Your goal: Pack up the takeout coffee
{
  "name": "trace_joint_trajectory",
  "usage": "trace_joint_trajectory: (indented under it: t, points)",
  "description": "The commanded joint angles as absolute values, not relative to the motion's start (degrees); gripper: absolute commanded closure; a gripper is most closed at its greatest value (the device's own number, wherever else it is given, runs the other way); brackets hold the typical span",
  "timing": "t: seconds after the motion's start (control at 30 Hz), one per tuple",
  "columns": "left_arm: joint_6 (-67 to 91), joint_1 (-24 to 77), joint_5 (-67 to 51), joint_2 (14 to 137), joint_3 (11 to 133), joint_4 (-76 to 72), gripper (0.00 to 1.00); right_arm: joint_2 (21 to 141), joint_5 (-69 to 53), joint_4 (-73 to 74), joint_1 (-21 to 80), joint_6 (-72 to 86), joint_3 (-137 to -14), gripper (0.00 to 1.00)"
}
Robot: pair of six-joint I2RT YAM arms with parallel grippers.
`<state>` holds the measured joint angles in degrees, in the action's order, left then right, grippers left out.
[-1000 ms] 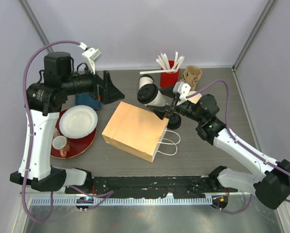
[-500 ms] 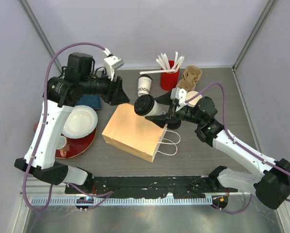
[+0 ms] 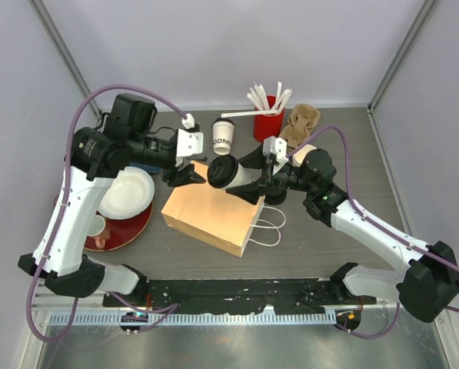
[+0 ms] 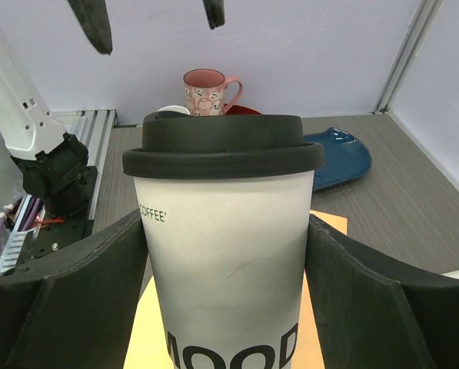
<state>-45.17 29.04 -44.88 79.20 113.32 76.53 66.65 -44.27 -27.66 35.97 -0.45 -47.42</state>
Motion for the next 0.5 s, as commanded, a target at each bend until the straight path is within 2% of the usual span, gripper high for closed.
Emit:
trace_joint_trajectory:
  t: [0.0, 0.1, 0.23, 0.47]
  points:
    - [-53.8, 30.7, -46.4, 79.2, 112.3, 86.1, 0.46, 66.8, -45.5, -31.6, 36.4, 1.7, -50.0, 0.41]
    - [-57.5, 31.5, -46.1, 79.4, 111.4, 87.2, 0.49, 66.7, -45.5, -31.9, 36.4, 2.1, -50.1, 0.41]
    - [-56.4, 33.3, -44.3, 79.8, 110.3, 86.7, 0.61, 67.0, -45.4, -32.3, 36.3, 2.6, -50.0, 0.42]
    - [-54.7, 33.7, -43.4, 80.1, 108.4, 84.2, 0.62, 67.2, -45.4, -33.9, 36.4, 3.6, -49.9, 0.43]
